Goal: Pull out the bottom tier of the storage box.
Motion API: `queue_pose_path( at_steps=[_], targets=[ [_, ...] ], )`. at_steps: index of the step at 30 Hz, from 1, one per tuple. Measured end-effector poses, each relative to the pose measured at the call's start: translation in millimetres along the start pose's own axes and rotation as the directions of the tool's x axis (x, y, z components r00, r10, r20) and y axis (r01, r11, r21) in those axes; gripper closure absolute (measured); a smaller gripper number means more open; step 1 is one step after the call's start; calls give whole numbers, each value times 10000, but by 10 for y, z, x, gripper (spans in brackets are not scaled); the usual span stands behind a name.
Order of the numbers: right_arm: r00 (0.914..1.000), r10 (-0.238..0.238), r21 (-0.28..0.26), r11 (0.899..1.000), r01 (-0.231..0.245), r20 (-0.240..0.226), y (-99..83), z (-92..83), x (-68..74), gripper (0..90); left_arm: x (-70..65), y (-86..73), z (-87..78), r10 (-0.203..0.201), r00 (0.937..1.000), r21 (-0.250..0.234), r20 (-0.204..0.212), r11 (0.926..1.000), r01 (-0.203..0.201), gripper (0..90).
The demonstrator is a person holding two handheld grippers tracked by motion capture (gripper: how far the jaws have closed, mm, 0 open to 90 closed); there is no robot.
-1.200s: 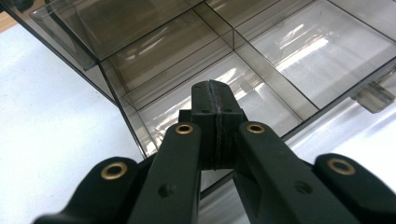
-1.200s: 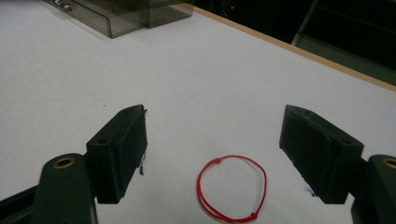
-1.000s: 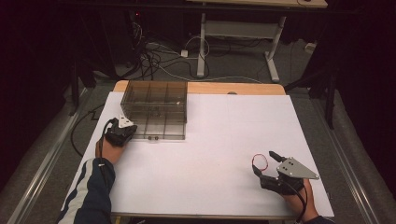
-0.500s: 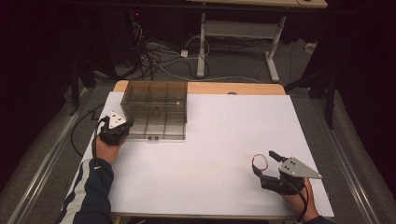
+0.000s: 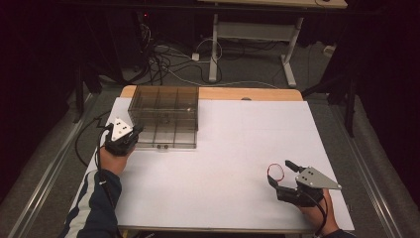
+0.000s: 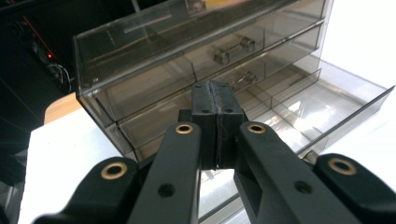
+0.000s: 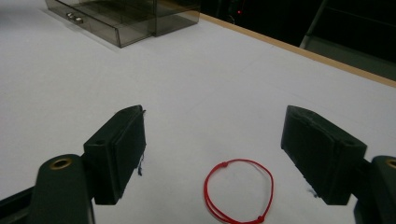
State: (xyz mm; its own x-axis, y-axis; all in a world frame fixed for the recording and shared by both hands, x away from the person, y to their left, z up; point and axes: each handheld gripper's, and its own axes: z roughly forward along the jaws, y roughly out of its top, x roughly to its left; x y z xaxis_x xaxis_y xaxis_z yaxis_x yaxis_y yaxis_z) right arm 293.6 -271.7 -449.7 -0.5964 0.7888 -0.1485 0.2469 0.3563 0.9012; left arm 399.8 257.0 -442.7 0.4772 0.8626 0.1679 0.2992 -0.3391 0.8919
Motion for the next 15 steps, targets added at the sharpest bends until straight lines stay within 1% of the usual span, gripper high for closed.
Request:
queue_pose_path(
  at_steps=[2,5,6,7,8,9,11,12,13,14,15],
  targets=[
    [10000,-12,20,10000,12,-29,-1,2,0,216,-10,5,-5,48,10000,-35,37,10000,-48,869],
    [10000,-59,23,10000,59,-55,-6,5,-2,216,-42,26,-28,149,9999,-228,77,9996,-147,867],
    [10000,-37,20,10000,37,-53,-11,7,-8,216,-57,43,-44,226,9997,-338,78,9992,-223,834],
    [10000,-37,20,10000,37,-53,-11,7,-8,216,-57,43,-44,226,9997,-338,78,9992,-223,834],
    [10000,-62,14,10000,62,21,-14,7,-12,219,-77,60,-67,227,9997,-504,99,9985,-221,834],
    [10000,-84,18,10000,84,50,-15,7,-16,221,-77,60,-67,227,9997,-504,99,9985,-221,834],
    [9999,-89,22,10000,89,100,-16,6,-18,221,-97,78,-94,300,9995,-714,43,9970,-296,832],
    [9999,-48,20,10000,48,143,-16,7,-19,221,-107,88,-108,340,9994,-803,18,9962,-338,804],
    [9999,-26,13,10000,26,131,-16,8,-22,221,-116,97,-118,370,9993,-875,-11,9955,-370,799],
    [9999,-33,-21,10000,33,125,-17,10,-25,220,-124,105,-125,416,9991,-886,-47,9952,-419,768],
    [9999,-27,-29,10000,27,158,-14,8,-25,215,-135,112,-138,432,9991,-987,-34,9942,-433,761]
  ],
)
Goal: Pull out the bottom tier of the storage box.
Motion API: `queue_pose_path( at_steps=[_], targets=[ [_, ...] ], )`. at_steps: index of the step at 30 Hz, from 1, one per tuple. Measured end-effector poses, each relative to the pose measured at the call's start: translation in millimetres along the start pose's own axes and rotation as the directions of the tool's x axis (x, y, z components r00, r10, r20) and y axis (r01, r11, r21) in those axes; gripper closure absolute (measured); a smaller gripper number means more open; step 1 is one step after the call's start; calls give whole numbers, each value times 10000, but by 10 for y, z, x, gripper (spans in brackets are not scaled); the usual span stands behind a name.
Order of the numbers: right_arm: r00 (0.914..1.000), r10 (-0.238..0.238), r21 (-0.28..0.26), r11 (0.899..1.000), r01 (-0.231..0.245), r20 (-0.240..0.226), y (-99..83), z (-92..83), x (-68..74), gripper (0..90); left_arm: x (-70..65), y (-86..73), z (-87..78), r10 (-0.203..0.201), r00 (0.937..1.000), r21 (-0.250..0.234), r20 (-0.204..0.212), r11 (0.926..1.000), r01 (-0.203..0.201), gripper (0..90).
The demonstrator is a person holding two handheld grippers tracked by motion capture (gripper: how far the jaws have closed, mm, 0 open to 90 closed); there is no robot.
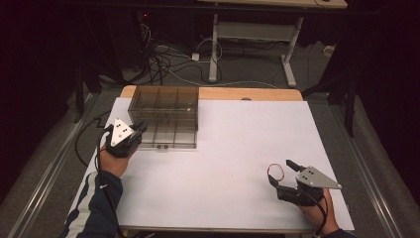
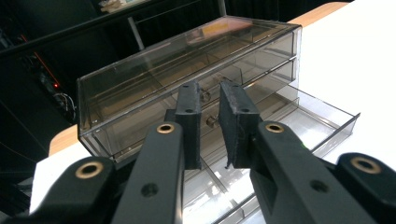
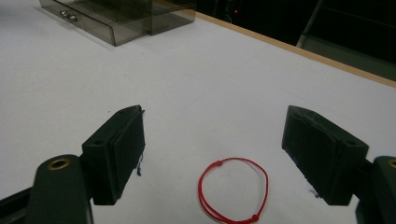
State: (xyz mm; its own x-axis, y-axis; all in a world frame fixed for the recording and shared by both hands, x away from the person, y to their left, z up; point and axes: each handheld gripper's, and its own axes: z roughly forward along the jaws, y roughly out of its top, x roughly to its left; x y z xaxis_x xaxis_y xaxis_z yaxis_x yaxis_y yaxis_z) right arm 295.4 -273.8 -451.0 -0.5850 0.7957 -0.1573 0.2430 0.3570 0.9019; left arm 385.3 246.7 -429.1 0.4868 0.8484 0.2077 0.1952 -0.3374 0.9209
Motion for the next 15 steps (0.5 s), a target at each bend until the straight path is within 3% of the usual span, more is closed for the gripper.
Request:
queue_pose_path(
  at_steps=[2,5,6,9,11,15],
  targets=[
    [10000,12,-14,10000,-12,17,1,0,-2,212,-2,5,-7,24,10000,-60,58,10000,-23,756],
    [9997,111,-10,9999,-110,218,4,10,-1,195,-12,24,-26,93,9998,-174,166,9998,-90,678],
    [9991,109,49,9999,-111,407,5,27,8,195,-22,33,-34,155,9997,-200,170,9997,-151,612],
    [9982,201,80,9998,-206,571,8,44,12,180,-44,54,-41,254,9992,-188,317,9995,-248,580],
    [9986,300,110,9995,-306,444,2,60,-11,183,-77,76,-45,318,9992,-213,251,9993,-312,501],
    [9983,344,70,9994,-348,479,6,56,-24,196,-111,93,-50,328,9992,-272,211,9991,-322,440]
  ],
)
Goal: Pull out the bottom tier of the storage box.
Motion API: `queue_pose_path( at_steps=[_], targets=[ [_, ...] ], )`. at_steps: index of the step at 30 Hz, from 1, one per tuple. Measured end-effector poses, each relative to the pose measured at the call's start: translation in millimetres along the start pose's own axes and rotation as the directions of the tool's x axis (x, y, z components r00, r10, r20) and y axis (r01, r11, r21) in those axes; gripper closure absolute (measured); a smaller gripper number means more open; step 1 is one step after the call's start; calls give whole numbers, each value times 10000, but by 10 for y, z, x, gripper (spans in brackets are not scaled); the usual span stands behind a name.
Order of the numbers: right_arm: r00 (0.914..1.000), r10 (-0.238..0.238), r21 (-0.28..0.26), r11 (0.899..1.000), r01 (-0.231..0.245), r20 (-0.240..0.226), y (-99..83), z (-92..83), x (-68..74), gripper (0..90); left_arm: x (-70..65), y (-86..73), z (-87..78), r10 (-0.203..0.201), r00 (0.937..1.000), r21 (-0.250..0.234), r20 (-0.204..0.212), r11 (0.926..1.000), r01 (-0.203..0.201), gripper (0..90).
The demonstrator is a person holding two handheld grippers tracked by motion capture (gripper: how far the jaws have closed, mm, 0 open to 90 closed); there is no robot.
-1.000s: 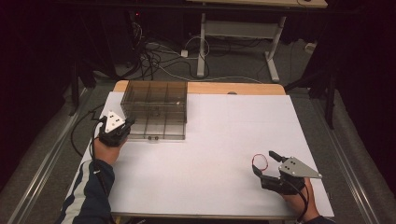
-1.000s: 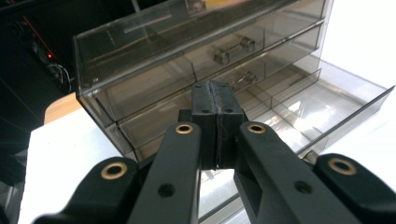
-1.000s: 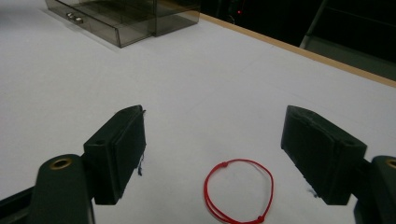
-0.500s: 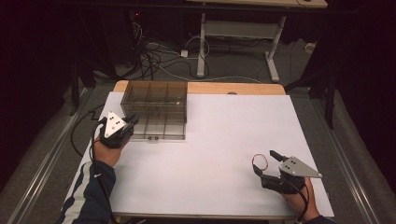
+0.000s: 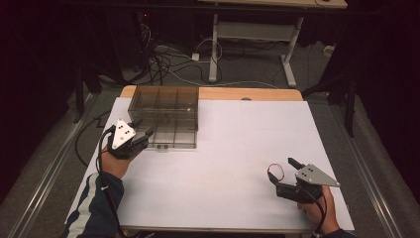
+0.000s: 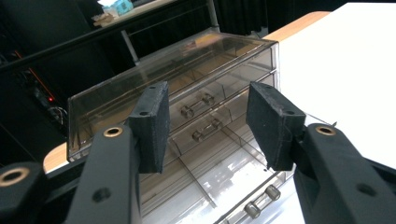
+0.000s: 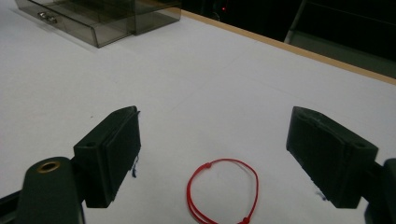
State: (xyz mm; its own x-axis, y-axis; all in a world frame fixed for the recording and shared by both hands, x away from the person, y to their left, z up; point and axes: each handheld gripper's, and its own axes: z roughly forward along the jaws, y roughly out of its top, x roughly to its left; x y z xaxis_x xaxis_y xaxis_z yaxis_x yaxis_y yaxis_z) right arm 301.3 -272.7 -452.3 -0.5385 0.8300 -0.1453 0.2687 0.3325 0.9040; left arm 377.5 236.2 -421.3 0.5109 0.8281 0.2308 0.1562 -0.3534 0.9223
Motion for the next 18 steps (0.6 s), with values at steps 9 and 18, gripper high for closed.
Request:
queue_pose_path(
  at_steps=[9,18],
  targets=[
    [9992,258,-21,9997,-258,314,12,-28,-79,233,-166,77,-61,431,9982,-322,423,9986,-417,286],
    [9994,274,-45,9996,-273,213,12,-99,-129,233,-434,123,-129,913,9885,-555,1206,9948,-852,221]
  ],
)
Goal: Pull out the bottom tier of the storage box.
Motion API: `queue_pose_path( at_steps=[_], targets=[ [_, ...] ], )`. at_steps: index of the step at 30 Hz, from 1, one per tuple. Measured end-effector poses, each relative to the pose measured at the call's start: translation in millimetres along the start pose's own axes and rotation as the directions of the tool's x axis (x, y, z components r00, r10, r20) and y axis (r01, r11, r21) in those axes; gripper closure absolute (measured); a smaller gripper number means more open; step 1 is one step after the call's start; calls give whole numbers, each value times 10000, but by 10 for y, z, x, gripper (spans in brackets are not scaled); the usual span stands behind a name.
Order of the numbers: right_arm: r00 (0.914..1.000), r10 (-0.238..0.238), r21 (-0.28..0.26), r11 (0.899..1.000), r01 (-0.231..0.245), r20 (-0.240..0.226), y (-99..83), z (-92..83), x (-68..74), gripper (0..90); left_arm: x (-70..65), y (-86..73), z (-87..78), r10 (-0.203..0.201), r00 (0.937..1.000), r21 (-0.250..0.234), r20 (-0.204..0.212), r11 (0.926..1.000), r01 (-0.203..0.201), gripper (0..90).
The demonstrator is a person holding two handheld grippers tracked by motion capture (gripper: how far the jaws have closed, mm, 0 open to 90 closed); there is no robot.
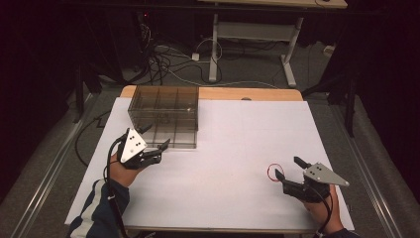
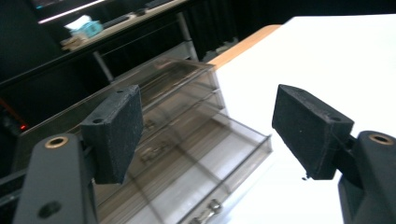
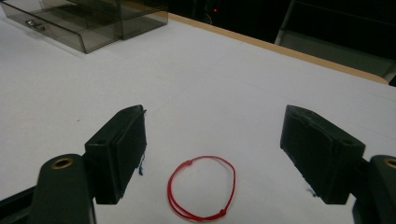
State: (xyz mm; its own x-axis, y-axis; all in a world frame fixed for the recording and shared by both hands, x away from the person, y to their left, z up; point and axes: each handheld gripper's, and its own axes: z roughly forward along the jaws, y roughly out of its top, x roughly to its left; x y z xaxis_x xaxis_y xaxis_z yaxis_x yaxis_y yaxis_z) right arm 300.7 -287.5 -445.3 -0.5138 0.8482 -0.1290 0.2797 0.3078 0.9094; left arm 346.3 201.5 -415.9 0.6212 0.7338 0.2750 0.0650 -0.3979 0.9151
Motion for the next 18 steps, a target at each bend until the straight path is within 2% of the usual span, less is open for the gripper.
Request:
queue_pose_path(
  at_steps=[1,4,6,8,11,12,13,14,15,16,18],
  targets=[
    [10000,33,17,10000,-33,-79,1,-5,-13,234,-22,1,1,68,10000,17,13,10000,-68,214],
    [9992,204,266,9995,-195,-336,-7,-3,-53,238,-126,-38,-11,181,9990,128,400,9997,-186,207],
    [9992,237,331,9992,-226,-321,-12,0,-62,239,-155,-57,-22,221,9986,152,488,9996,-229,207],
    [9995,154,596,9981,-137,-277,-18,20,-84,244,-240,-125,-61,314,9959,322,851,9989,-343,204],
    [9991,259,754,9969,-232,-340,-28,43,-115,271,-299,-173,-85,294,9954,552,907,9979,-345,165],
    [9990,256,883,9958,-223,-365,-33,58,-126,295,-330,-214,-97,222,9944,700,1033,9971,-295,165],
    [9992,175,1285,9916,-129,-347,-51,110,-158,399,-372,-284,-110,173,9931,939,1160,9952,-283,164],
    [9992,175,1285,9916,-129,-347,-51,110,-158,399,-372,-284,-110,173,9931,939,1160,9952,-283,164],
    [9992,319,1551,9875,-275,-261,-82,158,-185,429,-410,-381,-114,-62,9897,1215,1433,9925,-113,164],
    [9992,319,1551,9875,-275,-261,-82,158,-185,429,-410,-381,-114,-62,9897,1215,1433,9925,-113,164],
    [9995,289,2062,9782,-256,-134,-127,214,-222,495,-447,-477,-101,-65,9865,1663,1634,9859,-211,164]
  ],
)
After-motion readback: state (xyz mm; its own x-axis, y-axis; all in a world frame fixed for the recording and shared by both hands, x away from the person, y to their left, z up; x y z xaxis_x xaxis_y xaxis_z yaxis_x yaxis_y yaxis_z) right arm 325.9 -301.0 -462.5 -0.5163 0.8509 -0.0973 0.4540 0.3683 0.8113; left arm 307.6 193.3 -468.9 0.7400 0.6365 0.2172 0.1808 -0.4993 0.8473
